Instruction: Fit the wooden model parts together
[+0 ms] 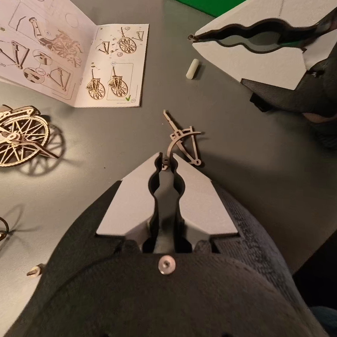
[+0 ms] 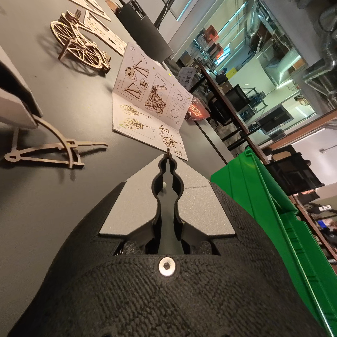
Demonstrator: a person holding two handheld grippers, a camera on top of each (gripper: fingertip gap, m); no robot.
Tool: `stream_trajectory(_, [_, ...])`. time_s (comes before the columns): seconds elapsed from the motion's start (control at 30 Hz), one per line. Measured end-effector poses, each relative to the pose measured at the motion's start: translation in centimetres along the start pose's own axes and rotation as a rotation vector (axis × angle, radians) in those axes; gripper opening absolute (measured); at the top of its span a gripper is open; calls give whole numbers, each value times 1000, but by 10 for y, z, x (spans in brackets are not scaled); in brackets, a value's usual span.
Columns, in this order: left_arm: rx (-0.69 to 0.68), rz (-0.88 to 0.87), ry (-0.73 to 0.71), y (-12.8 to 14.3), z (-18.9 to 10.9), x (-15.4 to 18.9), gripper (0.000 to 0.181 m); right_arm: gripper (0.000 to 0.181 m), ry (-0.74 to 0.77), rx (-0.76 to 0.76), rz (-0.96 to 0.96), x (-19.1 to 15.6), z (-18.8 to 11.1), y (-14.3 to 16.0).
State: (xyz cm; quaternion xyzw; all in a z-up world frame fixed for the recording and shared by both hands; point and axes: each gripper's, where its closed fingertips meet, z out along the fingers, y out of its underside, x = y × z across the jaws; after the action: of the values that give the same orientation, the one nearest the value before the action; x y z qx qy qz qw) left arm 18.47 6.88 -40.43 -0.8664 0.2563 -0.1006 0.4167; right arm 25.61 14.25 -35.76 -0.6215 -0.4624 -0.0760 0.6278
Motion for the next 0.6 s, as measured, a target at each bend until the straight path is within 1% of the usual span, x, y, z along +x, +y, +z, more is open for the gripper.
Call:
stream_trajectory(0.13, [20, -14, -7, -3, -1, -4, 6, 0, -5, -3, -9, -1, 0, 0])
stream_trajectory(0.27, [29, -108, 66, -2, -1, 3, 6, 0, -8, -5, -15, -2, 1, 1])
stream_trajectory(0.33, [36, -140, 80, -1, -2, 4, 6, 0, -10, -7, -19, -3, 1, 1])
stream_trajectory(0.4, [54, -146, 71, -3, -4, 2, 6, 0, -11, -8, -20, -3, 1, 1])
stream_trajectory(0.6, [32, -174, 32, 1, -2, -3, 6, 0, -14, -11, -22, -4, 1, 1])
